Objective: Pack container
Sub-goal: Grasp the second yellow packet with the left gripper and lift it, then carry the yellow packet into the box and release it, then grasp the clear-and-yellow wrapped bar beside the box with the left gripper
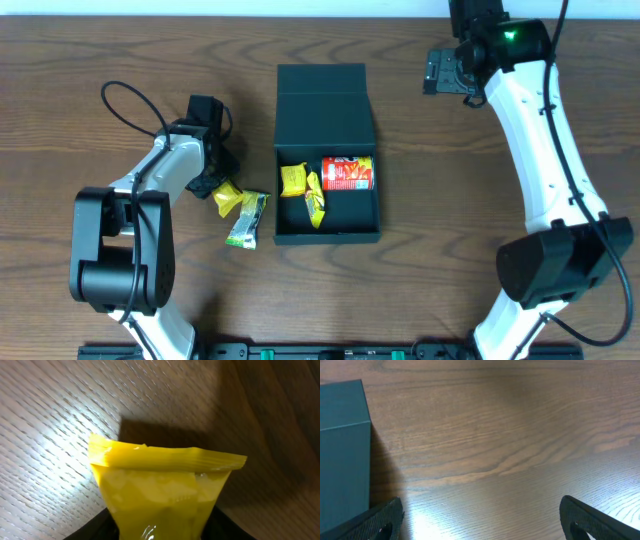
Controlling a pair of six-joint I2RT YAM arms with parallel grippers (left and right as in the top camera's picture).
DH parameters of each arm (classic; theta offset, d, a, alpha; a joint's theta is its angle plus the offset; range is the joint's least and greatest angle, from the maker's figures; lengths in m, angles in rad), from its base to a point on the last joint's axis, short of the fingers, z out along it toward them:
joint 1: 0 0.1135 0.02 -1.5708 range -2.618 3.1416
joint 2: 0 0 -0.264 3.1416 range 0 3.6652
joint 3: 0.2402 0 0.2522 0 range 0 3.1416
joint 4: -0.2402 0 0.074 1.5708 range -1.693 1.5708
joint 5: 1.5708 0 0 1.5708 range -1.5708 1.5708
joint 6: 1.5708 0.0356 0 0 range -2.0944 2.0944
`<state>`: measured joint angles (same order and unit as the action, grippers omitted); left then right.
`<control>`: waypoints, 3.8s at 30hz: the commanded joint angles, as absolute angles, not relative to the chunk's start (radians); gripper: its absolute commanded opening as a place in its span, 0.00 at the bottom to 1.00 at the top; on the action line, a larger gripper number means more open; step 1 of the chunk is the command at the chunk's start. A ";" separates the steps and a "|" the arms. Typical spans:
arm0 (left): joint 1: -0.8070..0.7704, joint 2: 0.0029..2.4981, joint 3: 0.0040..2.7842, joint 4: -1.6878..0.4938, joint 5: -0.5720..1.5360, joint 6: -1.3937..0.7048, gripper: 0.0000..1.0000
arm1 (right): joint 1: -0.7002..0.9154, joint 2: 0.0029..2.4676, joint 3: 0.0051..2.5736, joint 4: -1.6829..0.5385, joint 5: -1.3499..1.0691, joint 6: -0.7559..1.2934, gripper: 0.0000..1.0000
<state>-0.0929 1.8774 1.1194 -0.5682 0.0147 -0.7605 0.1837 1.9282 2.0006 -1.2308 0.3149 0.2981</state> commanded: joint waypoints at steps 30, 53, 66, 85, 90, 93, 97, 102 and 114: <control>-0.158 1.886 1.492 -0.992 0.067 -0.326 0.35 | 0.183 1.922 2.012 -1.206 0.332 0.283 0.99; -0.508 1.882 1.640 -1.137 0.072 -0.494 0.40 | 0.183 1.922 2.012 -1.181 0.332 0.283 0.99; -0.497 1.854 1.641 -1.152 0.053 -0.510 0.34 | 0.183 1.922 2.012 -1.200 0.332 0.283 0.99; -0.490 1.645 1.440 -1.393 -0.128 -0.234 0.78 | 0.175 1.922 2.012 -1.321 0.243 0.283 0.99; -0.512 1.639 1.244 -1.221 -0.069 -0.232 0.78 | 0.175 1.922 2.012 -1.343 0.242 0.283 0.99; -0.516 1.639 1.169 -1.145 -0.055 -0.233 0.79 | 0.175 1.922 2.012 -1.348 0.242 0.283 0.99; -0.516 1.639 1.084 -1.045 -0.054 -0.243 0.79 | 0.176 1.922 2.012 -1.363 0.242 0.289 0.99; -0.516 1.639 0.992 -0.922 -0.052 -0.243 0.79 | 0.178 1.922 2.012 -1.369 0.223 0.300 0.99; -0.516 1.639 0.882 -0.764 -0.116 -0.294 0.79 | 0.179 1.922 2.012 -1.380 0.196 0.317 0.99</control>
